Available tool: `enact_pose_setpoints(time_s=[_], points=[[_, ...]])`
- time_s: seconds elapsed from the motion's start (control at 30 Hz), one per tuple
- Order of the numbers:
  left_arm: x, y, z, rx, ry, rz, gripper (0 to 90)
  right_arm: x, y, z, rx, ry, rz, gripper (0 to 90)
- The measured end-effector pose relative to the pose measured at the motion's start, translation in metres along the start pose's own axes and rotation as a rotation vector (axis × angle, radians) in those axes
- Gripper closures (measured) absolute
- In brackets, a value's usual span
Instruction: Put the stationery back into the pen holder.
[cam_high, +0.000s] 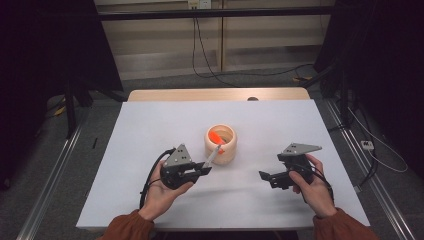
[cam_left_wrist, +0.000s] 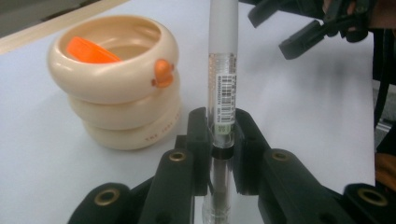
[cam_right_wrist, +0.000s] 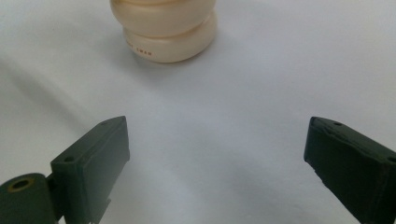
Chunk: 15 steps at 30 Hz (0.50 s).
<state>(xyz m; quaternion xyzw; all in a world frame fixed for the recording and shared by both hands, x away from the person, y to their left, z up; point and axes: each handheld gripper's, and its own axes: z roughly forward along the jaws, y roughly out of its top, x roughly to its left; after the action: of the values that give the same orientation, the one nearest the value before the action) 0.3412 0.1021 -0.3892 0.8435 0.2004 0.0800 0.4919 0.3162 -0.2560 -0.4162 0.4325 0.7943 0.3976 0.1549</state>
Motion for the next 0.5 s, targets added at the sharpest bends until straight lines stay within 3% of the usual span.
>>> enact_pose_setpoints(time_s=[0.3,0.43,0.5], points=[[0.012,0.005,-0.010,-0.038,0.033,-0.044,79.8,-0.005,-0.020,-0.012,-0.066,-0.111,0.020,6.3],[0.015,0.010,-0.011,-0.054,0.031,-0.066,79.8,-0.006,-0.029,-0.016,-0.089,-0.132,0.016,6.8],[0.016,0.013,-0.011,-0.052,0.033,-0.073,79.8,-0.007,-0.034,-0.019,-0.104,-0.121,0.018,6.8]])
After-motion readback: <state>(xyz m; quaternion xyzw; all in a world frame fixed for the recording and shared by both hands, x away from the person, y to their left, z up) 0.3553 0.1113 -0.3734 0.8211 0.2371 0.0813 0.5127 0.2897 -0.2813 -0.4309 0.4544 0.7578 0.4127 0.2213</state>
